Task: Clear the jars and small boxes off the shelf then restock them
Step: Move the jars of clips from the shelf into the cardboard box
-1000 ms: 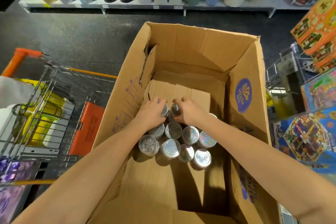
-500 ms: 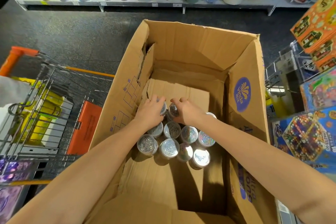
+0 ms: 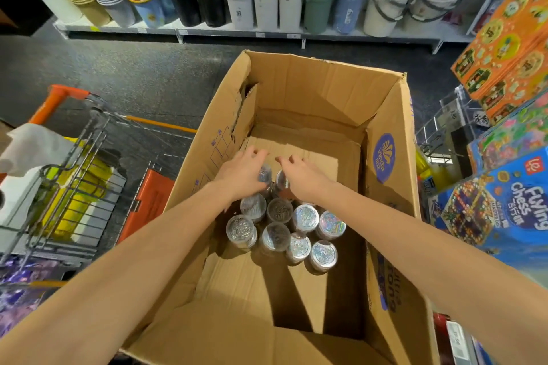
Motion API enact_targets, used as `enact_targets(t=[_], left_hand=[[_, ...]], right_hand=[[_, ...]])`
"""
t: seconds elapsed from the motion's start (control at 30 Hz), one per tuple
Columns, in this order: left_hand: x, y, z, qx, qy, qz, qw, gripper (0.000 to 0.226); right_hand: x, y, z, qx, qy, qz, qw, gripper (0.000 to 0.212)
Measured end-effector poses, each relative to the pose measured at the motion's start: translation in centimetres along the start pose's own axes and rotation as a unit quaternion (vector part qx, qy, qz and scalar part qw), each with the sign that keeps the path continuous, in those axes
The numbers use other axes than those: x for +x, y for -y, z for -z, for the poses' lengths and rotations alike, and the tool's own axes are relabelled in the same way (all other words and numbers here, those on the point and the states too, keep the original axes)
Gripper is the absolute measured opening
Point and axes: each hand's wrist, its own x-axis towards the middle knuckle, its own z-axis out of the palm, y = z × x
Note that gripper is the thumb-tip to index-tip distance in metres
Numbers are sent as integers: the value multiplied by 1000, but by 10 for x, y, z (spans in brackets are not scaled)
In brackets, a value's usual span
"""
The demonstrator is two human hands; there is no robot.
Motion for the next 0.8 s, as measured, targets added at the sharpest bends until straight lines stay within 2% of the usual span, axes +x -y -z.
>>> enact_targets(t=[0.23,0.4,0.5,0.63,0.8], left_hand=[[-17,-6,41,6,-23,-88,996,70],[-27,-29,85,18,-66,-179,981,69],[-38,-52,108,-15,-75,-239,968,69],[-63,-107,140,-59,-128,-344,928,65],[-104,-186,175,-62,-150,-511,844,64]], right_hand=[[-45,13,36,1,-51,-35,998,66],[-106,19,71,2,-110,-108,988,78],[-152,27,96,-11,-165,-152,974,79],[-219,39,122,-35,-231,-219,947,74],[-323,51,134,-77,-327,-304,891,67]])
